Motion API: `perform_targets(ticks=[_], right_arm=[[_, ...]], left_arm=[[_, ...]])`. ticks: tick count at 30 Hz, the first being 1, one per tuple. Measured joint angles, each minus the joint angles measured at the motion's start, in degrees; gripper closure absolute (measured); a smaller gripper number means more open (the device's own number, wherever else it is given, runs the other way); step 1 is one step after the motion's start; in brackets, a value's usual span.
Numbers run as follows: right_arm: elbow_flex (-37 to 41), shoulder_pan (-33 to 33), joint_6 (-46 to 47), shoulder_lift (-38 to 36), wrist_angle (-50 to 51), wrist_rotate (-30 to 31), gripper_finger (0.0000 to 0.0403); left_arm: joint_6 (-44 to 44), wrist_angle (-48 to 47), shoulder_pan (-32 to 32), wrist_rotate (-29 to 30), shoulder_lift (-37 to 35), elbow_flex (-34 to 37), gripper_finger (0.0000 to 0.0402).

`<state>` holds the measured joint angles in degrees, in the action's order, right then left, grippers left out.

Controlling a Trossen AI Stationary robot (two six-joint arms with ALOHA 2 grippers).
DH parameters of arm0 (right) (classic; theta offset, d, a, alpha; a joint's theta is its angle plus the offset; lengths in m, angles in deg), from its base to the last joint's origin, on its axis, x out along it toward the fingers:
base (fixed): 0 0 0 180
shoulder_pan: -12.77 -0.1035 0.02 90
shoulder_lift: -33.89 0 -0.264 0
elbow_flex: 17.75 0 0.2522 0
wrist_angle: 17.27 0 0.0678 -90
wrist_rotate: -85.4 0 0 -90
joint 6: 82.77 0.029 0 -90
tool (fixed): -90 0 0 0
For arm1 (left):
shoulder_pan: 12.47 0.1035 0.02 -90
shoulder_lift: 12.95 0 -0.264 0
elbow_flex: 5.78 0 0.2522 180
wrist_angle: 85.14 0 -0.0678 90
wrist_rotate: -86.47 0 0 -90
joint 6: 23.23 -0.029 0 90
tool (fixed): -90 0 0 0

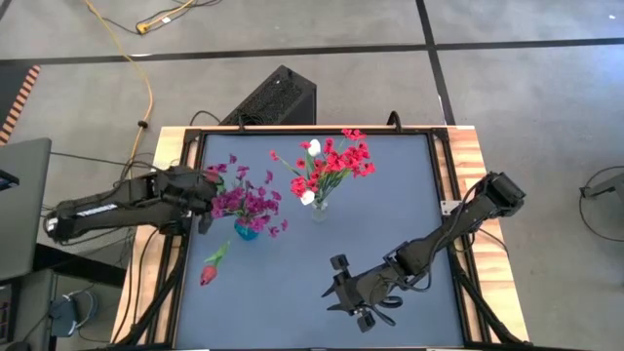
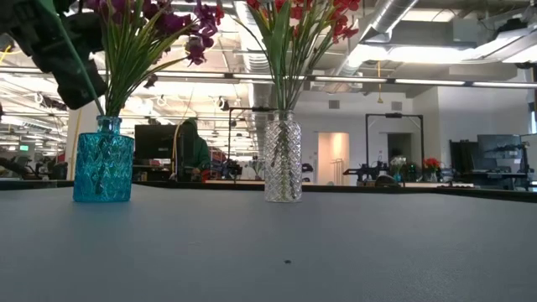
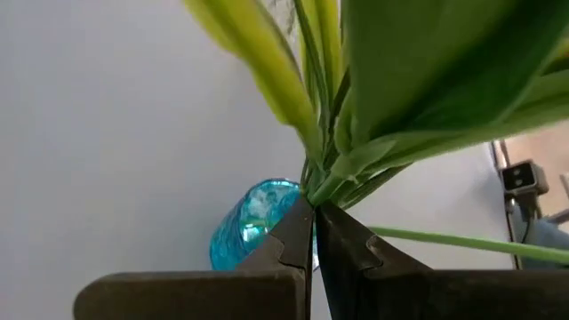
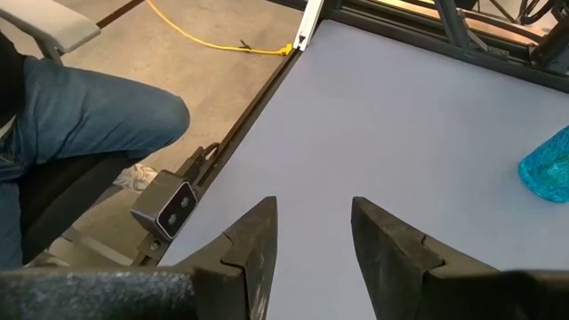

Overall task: Sort flowers into vase by color
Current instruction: Put the red tulip into the blue vase

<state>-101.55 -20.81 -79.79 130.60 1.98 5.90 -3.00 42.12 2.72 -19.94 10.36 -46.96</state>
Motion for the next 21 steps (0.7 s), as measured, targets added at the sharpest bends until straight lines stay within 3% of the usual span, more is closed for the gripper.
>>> perform_targets(ticks=[12, 21], right_arm=[[0.0, 0.0, 0.0, 0.0, 0.3, 0.0, 0.0233], [0.0, 0.0, 0.1, 0.0, 0.2, 0.0, 0.0233]], left_arm=[[1.3, 4.5, -5.6, 1.7, 4.2, 0.0, 0.0399], [3.3, 3.8, -5.9, 5.4, 3.6, -0.1, 0.0347]])
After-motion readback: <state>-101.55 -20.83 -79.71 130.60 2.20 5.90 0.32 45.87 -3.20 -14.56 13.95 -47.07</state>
